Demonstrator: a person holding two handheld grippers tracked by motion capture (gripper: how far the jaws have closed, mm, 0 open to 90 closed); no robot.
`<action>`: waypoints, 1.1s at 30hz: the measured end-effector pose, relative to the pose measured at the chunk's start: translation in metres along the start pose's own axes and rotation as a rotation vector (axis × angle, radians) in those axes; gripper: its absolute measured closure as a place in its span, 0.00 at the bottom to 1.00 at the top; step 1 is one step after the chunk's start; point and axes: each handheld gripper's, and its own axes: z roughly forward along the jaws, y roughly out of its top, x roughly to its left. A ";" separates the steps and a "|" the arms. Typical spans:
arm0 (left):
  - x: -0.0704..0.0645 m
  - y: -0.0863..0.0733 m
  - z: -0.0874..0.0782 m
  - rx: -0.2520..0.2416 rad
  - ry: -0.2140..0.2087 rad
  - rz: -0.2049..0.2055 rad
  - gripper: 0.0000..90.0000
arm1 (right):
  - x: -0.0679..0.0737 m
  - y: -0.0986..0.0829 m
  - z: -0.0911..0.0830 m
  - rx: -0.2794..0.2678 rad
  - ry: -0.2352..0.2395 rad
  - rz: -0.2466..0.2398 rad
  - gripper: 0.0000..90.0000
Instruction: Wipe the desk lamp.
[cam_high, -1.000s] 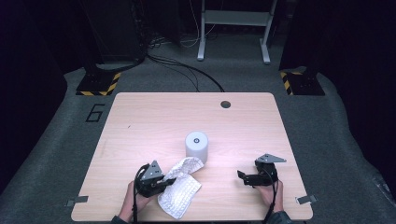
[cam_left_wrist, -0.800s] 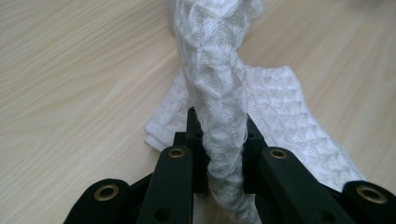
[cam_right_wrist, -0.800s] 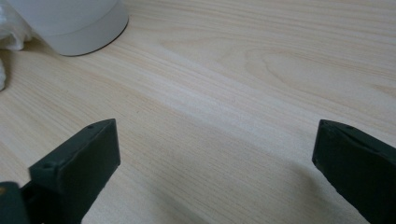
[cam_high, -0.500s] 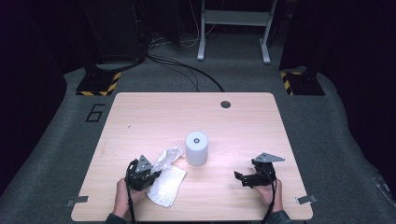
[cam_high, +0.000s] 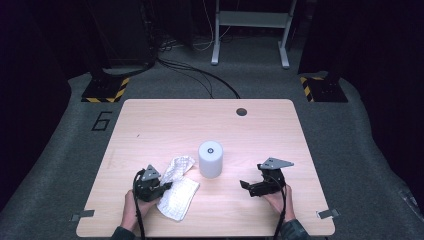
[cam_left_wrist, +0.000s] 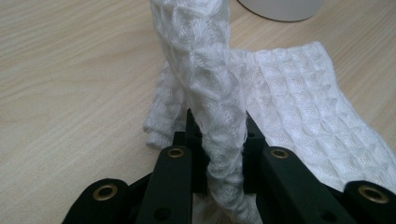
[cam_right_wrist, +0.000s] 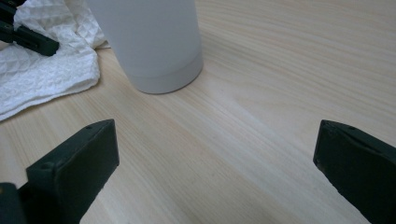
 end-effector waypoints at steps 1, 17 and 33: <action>0.000 -0.001 0.001 -0.012 -0.004 -0.016 0.88 | 0.001 0.002 0.002 0.008 0.006 -0.002 0.00; 0.000 -0.002 -0.001 -0.006 -0.012 -0.012 0.88 | 0.023 0.034 0.041 -0.020 0.093 -0.097 0.00; 0.000 -0.002 0.000 -0.011 -0.014 -0.012 0.89 | 0.037 0.052 0.074 -0.036 0.131 -0.104 0.00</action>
